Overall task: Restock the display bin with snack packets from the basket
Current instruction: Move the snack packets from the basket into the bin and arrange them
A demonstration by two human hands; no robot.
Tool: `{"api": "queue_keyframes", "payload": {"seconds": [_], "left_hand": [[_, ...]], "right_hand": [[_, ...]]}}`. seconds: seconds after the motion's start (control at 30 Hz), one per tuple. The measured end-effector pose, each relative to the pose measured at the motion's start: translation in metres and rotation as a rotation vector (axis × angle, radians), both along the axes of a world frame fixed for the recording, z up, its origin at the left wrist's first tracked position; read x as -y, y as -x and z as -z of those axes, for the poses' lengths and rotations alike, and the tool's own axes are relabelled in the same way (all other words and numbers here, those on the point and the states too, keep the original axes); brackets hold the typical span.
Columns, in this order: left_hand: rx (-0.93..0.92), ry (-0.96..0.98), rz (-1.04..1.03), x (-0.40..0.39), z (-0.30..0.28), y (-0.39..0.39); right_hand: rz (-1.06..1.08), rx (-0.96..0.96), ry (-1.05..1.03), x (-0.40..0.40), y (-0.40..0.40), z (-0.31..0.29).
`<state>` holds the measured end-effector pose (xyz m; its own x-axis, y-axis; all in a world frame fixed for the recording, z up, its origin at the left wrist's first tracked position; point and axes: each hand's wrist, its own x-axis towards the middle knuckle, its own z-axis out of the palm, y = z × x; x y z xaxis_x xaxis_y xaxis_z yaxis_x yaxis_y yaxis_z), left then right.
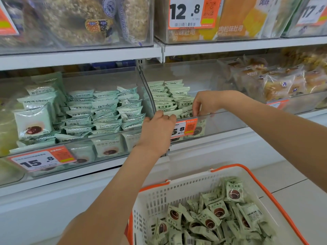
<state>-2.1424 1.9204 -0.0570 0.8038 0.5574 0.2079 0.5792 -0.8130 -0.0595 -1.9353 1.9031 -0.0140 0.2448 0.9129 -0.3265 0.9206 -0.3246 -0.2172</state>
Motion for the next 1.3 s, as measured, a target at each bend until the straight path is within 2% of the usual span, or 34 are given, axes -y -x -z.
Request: {"api": "queue_keyframes", "payload": {"seconds": [0.13,0.27,0.33,0.5,0.57,0.6,0.67,0.77,0.8,0.87,0.93,1.0,1.07,1.13,1.23,1.3], "left_hand": [[0.001,-0.012,0.001,-0.001,0.000,0.002],[0.000,-0.024,0.003,-0.001,0.001,0.001],[-0.006,-0.028,-0.003,-0.001,0.001,0.001],[-0.016,-0.039,-0.001,-0.001,0.004,0.000],[-0.021,-0.037,-0.001,-0.002,0.005,0.001],[-0.017,-0.033,-0.005,-0.001,0.006,0.001],[0.053,-0.062,-0.009,0.007,0.006,0.001],[0.443,-0.308,0.060,0.022,0.013,-0.002],[0.565,-0.375,0.104,0.030,0.017,-0.004],[0.672,-0.401,0.213,0.050,0.034,-0.008],[0.587,-0.316,0.335,0.076,0.064,-0.013],[0.347,-0.109,0.407,0.105,0.102,-0.012],[0.061,0.225,0.316,0.130,0.147,-0.005],[-0.123,0.473,0.141,0.146,0.193,0.010],[-0.317,0.548,0.051,0.156,0.242,0.031],[-0.411,0.593,0.042,0.151,0.256,0.034]], "right_hand": [[-0.056,0.027,0.080,-0.004,-0.001,-0.003],[-0.041,-0.053,-0.069,0.004,-0.005,-0.010],[-0.051,-0.067,-0.050,0.008,-0.003,-0.006],[-0.122,0.077,0.078,0.003,0.009,-0.004],[-0.115,0.070,0.037,0.004,0.010,-0.009],[-0.096,0.070,-0.056,0.008,0.009,-0.010],[-0.020,0.081,-0.401,0.025,0.008,-0.010],[0.112,0.046,-1.002,0.070,0.016,0.010],[0.166,0.035,-1.122,0.089,0.021,0.025],[0.319,-0.009,-1.198,0.132,0.035,0.063],[0.463,-0.079,-1.097,0.173,0.046,0.116],[0.563,-0.140,-0.772,0.210,0.051,0.179],[0.616,-0.130,-0.400,0.244,0.057,0.238],[0.631,-0.149,-0.150,0.269,0.061,0.279],[0.586,-0.193,0.076,0.277,0.064,0.308],[0.525,-0.225,0.128,0.267,0.067,0.322]]}}
